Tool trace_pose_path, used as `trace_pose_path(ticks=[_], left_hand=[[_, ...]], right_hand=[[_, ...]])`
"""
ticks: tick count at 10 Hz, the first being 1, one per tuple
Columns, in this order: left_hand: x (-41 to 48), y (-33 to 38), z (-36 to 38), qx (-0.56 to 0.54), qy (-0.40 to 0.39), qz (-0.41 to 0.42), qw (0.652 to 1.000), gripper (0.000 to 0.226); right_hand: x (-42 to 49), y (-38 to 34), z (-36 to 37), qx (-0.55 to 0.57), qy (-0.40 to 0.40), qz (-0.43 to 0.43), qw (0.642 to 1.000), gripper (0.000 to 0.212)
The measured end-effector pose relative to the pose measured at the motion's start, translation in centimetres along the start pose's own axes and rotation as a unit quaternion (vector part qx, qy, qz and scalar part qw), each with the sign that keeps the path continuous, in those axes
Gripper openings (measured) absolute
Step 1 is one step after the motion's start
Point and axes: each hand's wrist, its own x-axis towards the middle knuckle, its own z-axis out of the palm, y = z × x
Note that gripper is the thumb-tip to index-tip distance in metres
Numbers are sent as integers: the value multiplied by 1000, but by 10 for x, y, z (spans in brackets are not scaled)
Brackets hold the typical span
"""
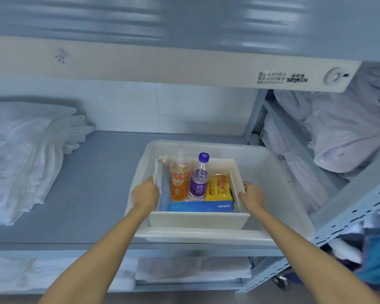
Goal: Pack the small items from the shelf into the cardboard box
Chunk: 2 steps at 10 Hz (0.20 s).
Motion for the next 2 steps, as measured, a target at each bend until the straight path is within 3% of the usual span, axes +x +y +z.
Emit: trace_pose_path(ticks=[2], left_hand=[[0, -2, -12, -41, -66, 3, 997, 32]], right_hand=[[-2, -8, -21, 46, -74, -16, 996, 54]])
